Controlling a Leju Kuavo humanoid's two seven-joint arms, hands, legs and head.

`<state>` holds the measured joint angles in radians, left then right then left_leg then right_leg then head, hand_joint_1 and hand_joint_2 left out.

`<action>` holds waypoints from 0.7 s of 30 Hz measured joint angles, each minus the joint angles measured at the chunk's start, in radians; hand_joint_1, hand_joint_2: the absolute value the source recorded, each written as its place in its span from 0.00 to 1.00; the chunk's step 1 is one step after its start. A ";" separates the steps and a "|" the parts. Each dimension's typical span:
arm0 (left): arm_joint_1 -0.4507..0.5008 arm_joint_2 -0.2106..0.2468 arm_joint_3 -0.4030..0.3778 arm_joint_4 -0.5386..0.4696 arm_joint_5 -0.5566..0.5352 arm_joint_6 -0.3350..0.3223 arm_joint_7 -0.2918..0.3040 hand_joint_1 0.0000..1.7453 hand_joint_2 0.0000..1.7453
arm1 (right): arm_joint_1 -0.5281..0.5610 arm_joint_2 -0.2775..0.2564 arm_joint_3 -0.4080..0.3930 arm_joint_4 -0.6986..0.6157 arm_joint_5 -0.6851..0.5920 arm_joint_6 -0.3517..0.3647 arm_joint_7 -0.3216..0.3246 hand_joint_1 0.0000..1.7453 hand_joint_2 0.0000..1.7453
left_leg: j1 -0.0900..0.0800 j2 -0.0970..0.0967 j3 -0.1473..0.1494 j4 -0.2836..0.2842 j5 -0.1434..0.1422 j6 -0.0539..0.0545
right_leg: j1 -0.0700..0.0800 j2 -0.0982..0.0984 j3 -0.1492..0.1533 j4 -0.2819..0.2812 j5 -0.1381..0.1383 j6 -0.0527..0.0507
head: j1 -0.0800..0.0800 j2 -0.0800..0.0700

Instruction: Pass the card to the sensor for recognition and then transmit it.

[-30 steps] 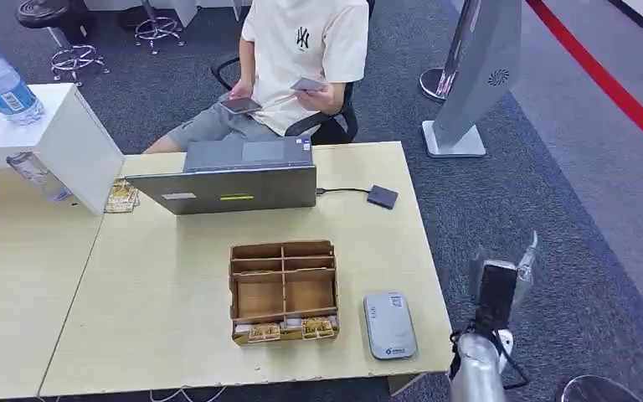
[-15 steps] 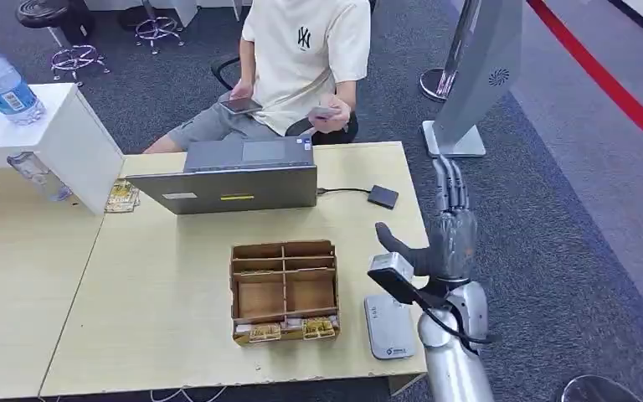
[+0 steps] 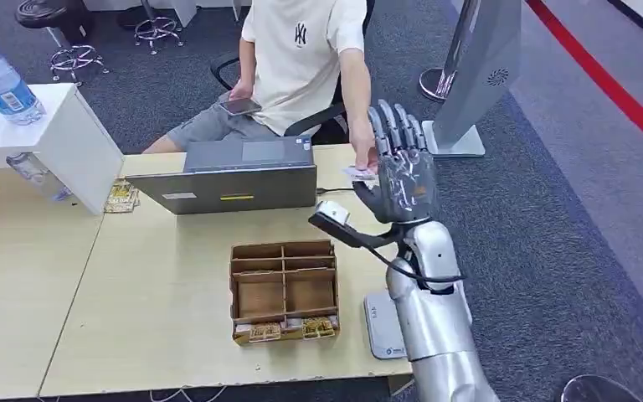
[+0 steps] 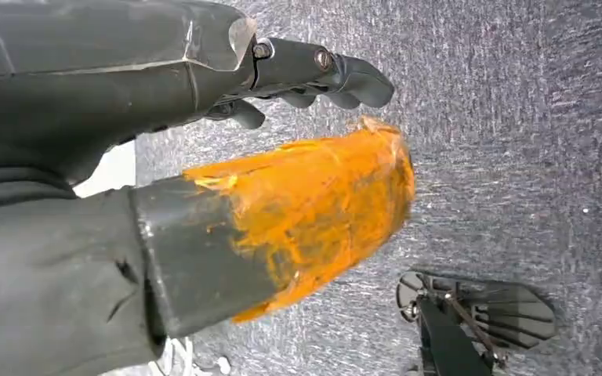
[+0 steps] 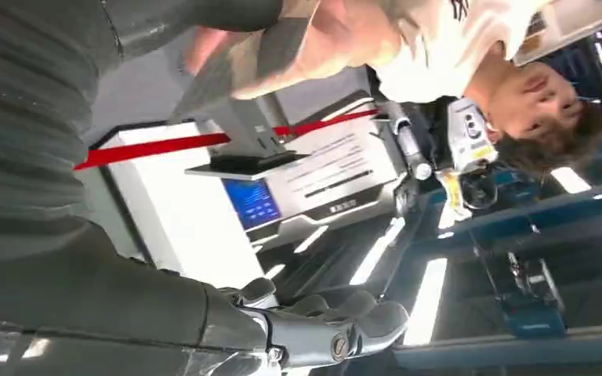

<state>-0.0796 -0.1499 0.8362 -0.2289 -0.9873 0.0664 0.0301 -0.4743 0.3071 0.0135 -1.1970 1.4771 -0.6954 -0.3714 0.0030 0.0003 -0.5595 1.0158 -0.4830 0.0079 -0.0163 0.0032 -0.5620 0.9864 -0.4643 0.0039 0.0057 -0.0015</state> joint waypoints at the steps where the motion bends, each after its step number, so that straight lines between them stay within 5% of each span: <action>1: -0.001 0.001 0.000 0.000 -0.003 -0.003 0.001 0.00 0.00 | -0.015 -0.008 0.027 0.014 0.007 0.000 0.030 0.00 1.00 | 0.000 0.000 0.000 0.000 0.000 0.000 | 0.000 0.000 0.000 0.000 0.000 0.000 | 0.000 0.000; 2: -0.001 0.002 0.000 0.000 -0.004 -0.003 0.002 0.00 0.00 | -0.027 -0.015 0.048 0.027 0.010 0.000 0.044 0.00 1.00 | 0.000 0.000 0.000 0.000 0.000 0.000 | 0.000 0.000 0.000 0.000 0.000 0.000 | 0.000 0.000; 3: -0.001 0.002 0.000 0.000 -0.005 -0.003 0.002 0.00 0.00 | -0.038 -0.021 0.066 0.038 0.015 0.000 0.056 0.37 1.00 | 0.000 0.000 0.000 0.000 0.000 0.000 | 0.000 0.000 0.000 0.000 0.000 0.000 | 0.000 0.000; 4: -0.001 0.002 0.000 0.000 -0.006 -0.003 0.002 0.00 0.00 | -0.045 -0.026 0.082 0.050 0.016 0.000 0.070 1.00 1.00 | 0.000 0.000 0.000 0.000 0.000 0.000 | 0.000 0.000 0.000 0.000 0.000 0.000 | 0.000 0.000; 21: -0.002 0.007 0.000 0.000 -0.008 -0.010 0.002 0.00 0.00 | -0.047 -0.097 0.176 0.112 -0.005 -0.001 0.117 1.00 1.00 | 0.000 0.000 0.000 0.000 0.000 0.000 | 0.000 0.000 0.000 0.000 0.000 0.000 | 0.000 0.000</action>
<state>-0.0816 -0.1431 0.8362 -0.2289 -0.9949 0.0565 0.0320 -0.5218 0.2102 0.1892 -1.0845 1.4725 -0.6966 -0.2548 0.0030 0.0001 -0.5597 1.0158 -0.4831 0.0079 -0.0163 0.0031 -0.5623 0.9862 -0.4643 0.0039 0.0057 -0.0015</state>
